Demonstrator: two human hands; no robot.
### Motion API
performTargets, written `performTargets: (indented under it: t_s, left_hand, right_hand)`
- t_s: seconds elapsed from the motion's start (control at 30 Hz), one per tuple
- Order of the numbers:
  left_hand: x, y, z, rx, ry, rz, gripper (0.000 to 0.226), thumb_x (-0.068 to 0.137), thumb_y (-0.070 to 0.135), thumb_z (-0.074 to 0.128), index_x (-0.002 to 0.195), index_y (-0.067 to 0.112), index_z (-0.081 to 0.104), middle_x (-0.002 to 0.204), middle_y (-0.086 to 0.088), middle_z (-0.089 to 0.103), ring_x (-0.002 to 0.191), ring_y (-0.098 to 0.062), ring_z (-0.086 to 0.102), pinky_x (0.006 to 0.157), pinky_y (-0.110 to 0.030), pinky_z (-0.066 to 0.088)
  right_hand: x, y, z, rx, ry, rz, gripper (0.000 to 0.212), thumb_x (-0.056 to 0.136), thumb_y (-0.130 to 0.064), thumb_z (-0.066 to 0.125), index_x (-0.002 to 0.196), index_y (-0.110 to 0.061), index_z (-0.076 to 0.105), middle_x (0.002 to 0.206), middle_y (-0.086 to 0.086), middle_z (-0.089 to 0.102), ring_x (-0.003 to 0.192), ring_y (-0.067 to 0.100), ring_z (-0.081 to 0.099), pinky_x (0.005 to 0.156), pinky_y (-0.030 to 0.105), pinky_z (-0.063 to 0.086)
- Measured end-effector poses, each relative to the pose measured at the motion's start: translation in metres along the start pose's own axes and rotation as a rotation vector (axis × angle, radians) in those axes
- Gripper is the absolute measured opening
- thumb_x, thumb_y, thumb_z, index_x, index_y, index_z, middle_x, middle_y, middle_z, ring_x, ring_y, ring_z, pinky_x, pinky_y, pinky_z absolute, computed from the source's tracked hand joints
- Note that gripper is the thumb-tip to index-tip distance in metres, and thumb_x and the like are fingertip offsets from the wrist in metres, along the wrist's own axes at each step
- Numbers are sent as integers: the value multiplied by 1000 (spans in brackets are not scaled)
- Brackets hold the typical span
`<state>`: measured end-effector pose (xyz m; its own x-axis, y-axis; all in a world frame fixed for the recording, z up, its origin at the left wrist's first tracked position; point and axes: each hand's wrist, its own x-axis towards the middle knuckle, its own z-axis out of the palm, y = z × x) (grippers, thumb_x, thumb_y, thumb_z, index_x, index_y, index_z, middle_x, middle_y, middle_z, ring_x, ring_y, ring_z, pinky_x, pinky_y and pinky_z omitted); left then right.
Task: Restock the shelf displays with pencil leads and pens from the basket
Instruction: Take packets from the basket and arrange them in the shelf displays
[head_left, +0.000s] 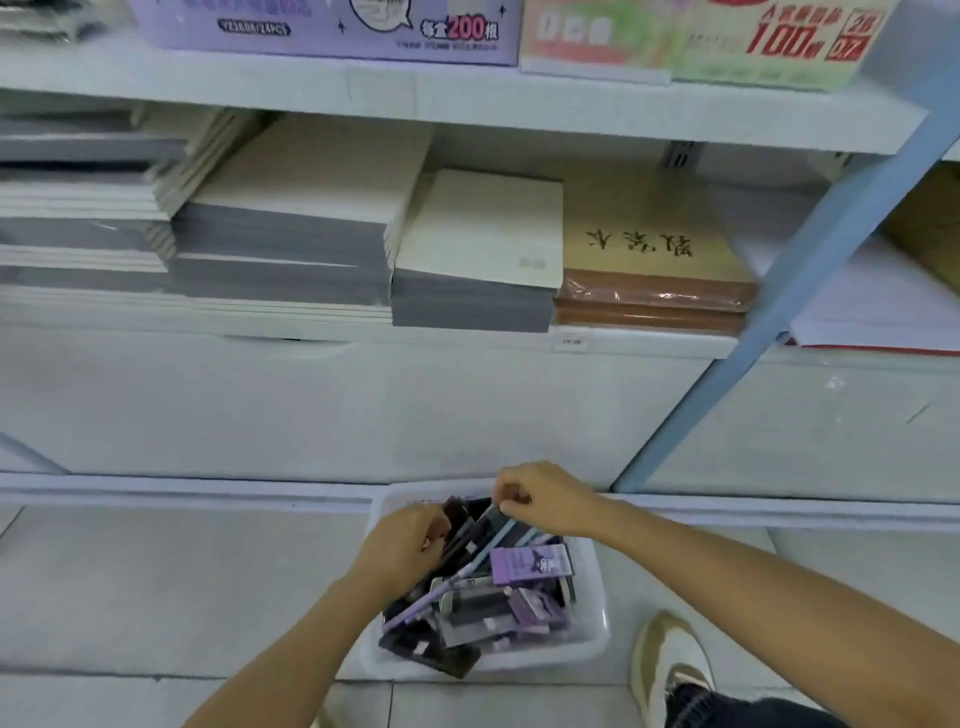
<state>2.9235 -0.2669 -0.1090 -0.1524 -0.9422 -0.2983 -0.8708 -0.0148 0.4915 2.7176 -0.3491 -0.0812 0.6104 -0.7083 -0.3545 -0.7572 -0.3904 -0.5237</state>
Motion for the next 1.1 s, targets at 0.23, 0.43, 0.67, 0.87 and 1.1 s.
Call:
performTargets:
  t_s: [0.23, 0.43, 0.67, 0.87, 1.1]
  left_hand:
    - [-5, -35, 68, -68, -30, -30, 47, 84, 29, 69, 128, 20, 54, 122, -1, 48, 109, -18, 51, 88, -21, 41]
    - [-2, -40, 80, -99, 91, -17, 35, 86, 24, 70, 118, 21, 57, 113, 1, 50, 100, -16, 52, 80, -21, 45]
    - [1, -8, 59, -639, 46, 14, 32, 87, 42, 67, 115, 29, 59, 109, 12, 58, 98, -1, 57, 79, -10, 44]
    - [3, 3, 43, -840, -119, -64, 11, 101, 15, 48, 97, 13, 58, 76, -1, 59, 66, -14, 54, 68, -27, 50]
    - [-14, -49, 41, -1037, -27, -390, 22, 100, 11, 49, 95, 1, 67, 77, -13, 66, 66, -21, 60, 62, -24, 54]
  right_hand:
    - [-17, 52, 91, 38, -469, 97, 58, 79, -45, 74, 125, -18, 51, 120, 3, 52, 106, 20, 49, 92, 31, 43]
    - [-17, 61, 93, 72, -229, 4, 41, 83, -48, 69, 113, -20, 64, 104, 1, 60, 92, 14, 53, 84, 31, 45]
    - [3, 34, 44, 862, 231, 168, 22, 90, -32, 65, 103, -14, 68, 96, -1, 73, 91, 11, 69, 80, 21, 54]
    - [10, 4, 59, 1182, 160, 149, 42, 89, -40, 59, 111, -4, 61, 92, 8, 72, 85, 22, 71, 73, 27, 57]
    - [8, 42, 111, 77, -66, 42, 39, 87, -34, 68, 122, -20, 60, 120, -3, 58, 110, 12, 51, 96, 30, 43]
